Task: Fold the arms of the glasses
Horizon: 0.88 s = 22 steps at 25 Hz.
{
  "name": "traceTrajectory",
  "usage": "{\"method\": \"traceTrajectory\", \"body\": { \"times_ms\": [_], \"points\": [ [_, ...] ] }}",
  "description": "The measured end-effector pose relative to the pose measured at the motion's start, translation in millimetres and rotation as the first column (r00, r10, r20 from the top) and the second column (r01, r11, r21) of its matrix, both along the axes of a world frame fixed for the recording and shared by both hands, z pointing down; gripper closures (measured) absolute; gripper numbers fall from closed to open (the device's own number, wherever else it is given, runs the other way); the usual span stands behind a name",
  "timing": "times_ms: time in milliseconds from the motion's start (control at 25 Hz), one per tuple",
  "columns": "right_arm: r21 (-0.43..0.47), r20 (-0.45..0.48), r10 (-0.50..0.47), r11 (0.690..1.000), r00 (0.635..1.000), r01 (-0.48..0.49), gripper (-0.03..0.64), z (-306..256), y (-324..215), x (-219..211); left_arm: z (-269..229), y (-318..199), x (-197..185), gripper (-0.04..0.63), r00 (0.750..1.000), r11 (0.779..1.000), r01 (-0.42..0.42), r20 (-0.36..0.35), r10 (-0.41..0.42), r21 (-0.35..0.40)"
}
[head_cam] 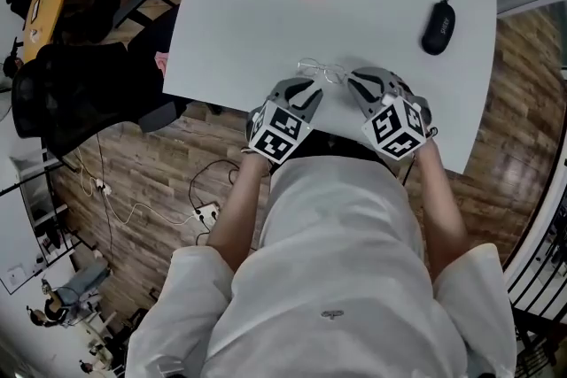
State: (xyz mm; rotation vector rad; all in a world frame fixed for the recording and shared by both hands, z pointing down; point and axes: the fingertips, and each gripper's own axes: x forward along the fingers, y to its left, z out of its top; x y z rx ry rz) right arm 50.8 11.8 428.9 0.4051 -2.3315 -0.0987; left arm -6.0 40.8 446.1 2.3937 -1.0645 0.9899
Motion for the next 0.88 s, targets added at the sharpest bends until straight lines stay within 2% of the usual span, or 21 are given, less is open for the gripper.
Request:
{"method": "traceTrajectory", "body": {
  "times_ms": [240,360,520,640,880],
  "points": [
    [-0.039,0.103,0.045,0.998,0.994,-0.041,0.578,-20.5,13.0,13.0,-17.8,7.1,7.9,0.512,0.994,0.995,0.091,-0.061,-0.088,0.045],
    [-0.062,0.146,0.060,0.997,0.987,-0.051,0.598,-30.3,21.2,18.6,-22.4,14.3,10.8,0.523,0.987,0.989,0.142,-0.080,-0.139,0.037],
    [-0.090,0.199,0.072,0.994,0.977,-0.055,0.604,-44.9,35.1,22.5,-33.7,29.4,17.1,0.535,0.970,0.979,0.199,-0.147,-0.192,0.034],
    [-0.107,0.241,0.090,0.992,0.966,-0.066,0.609,-55.1,38.1,23.5,-45.4,35.8,21.4,0.540,0.959,0.973,0.225,-0.188,-0.212,0.046],
    [-0.072,0.259,0.075,0.996,0.963,-0.058,0.611,-73.3,41.2,20.8,-72.0,38.5,24.8,0.554,0.945,0.959,0.261,-0.232,-0.231,0.109]
  ]
}}
